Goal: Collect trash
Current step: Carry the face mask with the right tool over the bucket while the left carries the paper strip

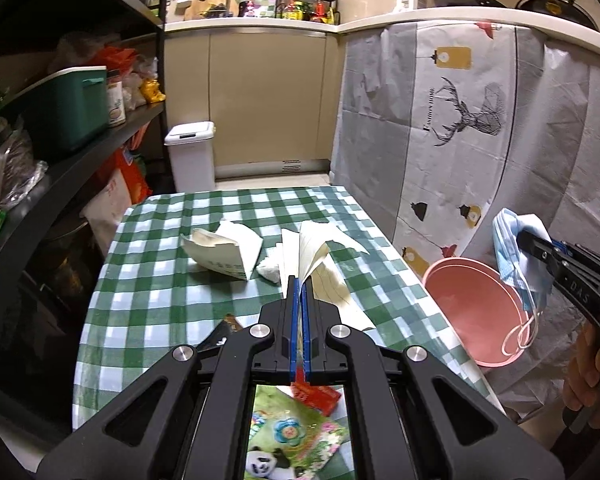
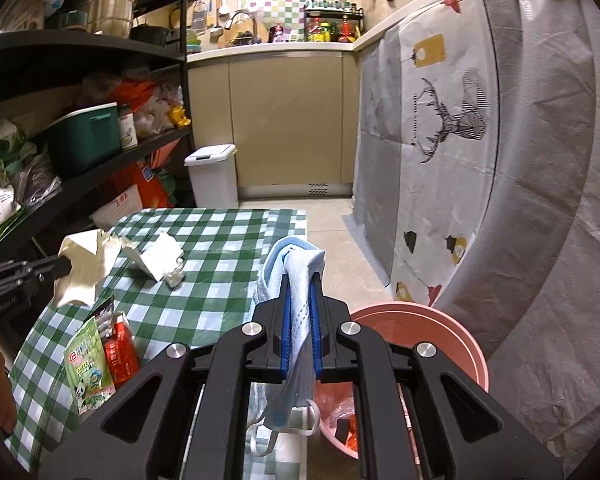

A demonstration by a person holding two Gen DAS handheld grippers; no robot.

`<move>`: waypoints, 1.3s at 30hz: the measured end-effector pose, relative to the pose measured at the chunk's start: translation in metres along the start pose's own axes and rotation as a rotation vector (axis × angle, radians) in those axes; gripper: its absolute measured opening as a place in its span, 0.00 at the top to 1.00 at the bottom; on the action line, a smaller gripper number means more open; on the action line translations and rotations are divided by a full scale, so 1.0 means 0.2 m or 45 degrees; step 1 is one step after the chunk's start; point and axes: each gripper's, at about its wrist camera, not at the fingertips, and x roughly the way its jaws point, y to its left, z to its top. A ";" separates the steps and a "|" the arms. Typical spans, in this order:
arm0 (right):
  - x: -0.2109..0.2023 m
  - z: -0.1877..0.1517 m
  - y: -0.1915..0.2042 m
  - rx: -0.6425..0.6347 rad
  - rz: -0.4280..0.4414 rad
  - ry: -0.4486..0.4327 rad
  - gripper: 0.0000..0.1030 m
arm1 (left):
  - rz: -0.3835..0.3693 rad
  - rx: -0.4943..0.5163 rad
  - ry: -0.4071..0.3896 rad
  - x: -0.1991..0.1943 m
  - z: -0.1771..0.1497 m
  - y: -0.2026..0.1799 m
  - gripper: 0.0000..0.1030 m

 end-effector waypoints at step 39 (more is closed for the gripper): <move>-0.09 0.05 -0.51 0.129 -0.212 -0.060 0.91 | -0.174 0.140 0.066 0.26 0.00 -0.65 0.98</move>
